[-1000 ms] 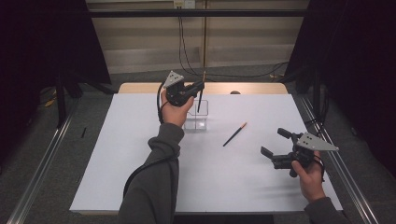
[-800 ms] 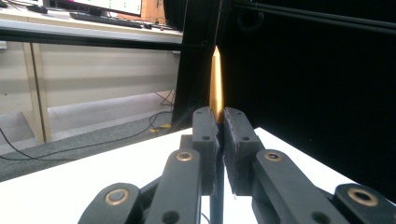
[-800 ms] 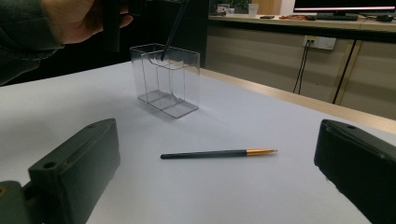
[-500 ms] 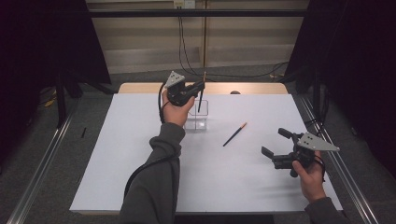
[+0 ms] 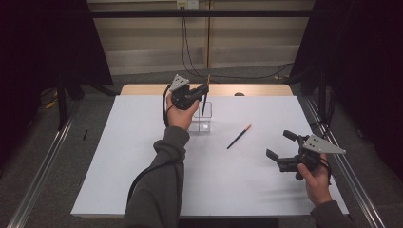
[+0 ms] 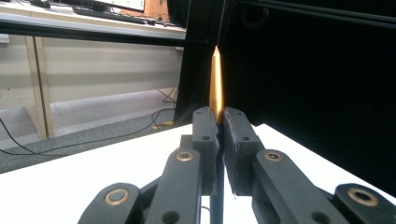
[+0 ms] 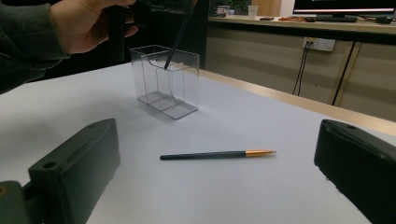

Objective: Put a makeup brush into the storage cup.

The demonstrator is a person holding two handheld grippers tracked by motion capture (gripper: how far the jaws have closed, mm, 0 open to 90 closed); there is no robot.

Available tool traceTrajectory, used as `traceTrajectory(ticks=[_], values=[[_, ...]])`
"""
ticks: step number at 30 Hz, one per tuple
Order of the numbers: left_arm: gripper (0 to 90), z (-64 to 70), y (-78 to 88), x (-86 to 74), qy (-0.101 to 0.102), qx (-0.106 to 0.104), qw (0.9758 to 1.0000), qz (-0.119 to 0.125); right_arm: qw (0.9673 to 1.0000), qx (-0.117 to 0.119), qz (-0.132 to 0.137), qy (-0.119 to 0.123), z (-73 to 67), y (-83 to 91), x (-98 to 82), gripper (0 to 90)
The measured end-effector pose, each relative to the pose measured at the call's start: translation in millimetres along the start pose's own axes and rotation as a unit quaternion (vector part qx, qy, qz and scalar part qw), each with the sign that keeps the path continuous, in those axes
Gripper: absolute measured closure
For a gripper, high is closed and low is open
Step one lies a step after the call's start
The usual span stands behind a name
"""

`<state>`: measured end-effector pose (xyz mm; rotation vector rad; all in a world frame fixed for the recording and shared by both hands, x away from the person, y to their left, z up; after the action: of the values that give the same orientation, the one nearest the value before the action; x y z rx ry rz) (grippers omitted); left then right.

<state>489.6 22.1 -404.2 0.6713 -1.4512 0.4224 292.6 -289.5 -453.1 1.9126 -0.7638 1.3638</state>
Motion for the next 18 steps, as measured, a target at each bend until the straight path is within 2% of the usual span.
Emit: traceTrajectory(ticks=[3,4,5,8,9,11,13,14,18], values=[[83.9,0.2,0.1,-1.1,0.001,0.003,1.0,-0.002,1.0,-0.001,0.001,-0.003,-0.2,0.0,0.1,0.0],[83.9,-0.4,0.4,-2.1,-0.004,-0.004,1.0,-0.003,1.0,-0.001,0.001,-0.002,0.0,0.1,0.2,0.0],[83.9,0.0,0.2,-2.3,-0.004,-0.001,1.0,-0.003,1.0,-0.003,0.0,-0.002,0.1,0.4,0.2,0.0],[83.9,1.0,-0.1,-3.3,0.004,-0.004,1.0,0.002,1.0,-0.001,0.001,-0.002,-0.1,0.1,0.2,0.0],[83.9,0.9,-0.1,-4.3,0.0,0.004,1.0,-0.002,1.0,0.0,0.0,0.001,0.1,0.0,0.1,0.0],[83.9,0.9,-0.1,-6.1,-0.003,-0.002,1.0,-0.005,1.0,0.002,-0.001,-0.002,-0.8,-0.4,-0.1,0.0],[83.9,1.3,-0.4,-7.3,0.0,0.004,1.0,-0.005,1.0,0.0,-0.001,-0.003,-1.1,-0.3,0.0,0.0],[83.9,1.9,-0.9,-7.9,0.001,-0.004,1.0,-0.002,1.0,-0.001,-0.002,-0.003,-1.0,-0.2,0.0,0.0],[83.9,2.1,-0.9,-10.4,-0.005,0.003,0.9999,-0.01,1.0,0.001,0.0,-0.001,0.0,-0.3,-0.1,0.0]])
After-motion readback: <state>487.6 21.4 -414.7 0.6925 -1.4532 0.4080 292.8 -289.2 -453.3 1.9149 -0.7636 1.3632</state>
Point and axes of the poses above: each handheld gripper's, and its own axes: y roughly backward along the jaws, x roughly out of its top, z roughly to its right, the point moved 4 cm from there along -y, roughly forward along the jaws, and after that the axes turned 13 degrees about -y, right-handed, at the moved point
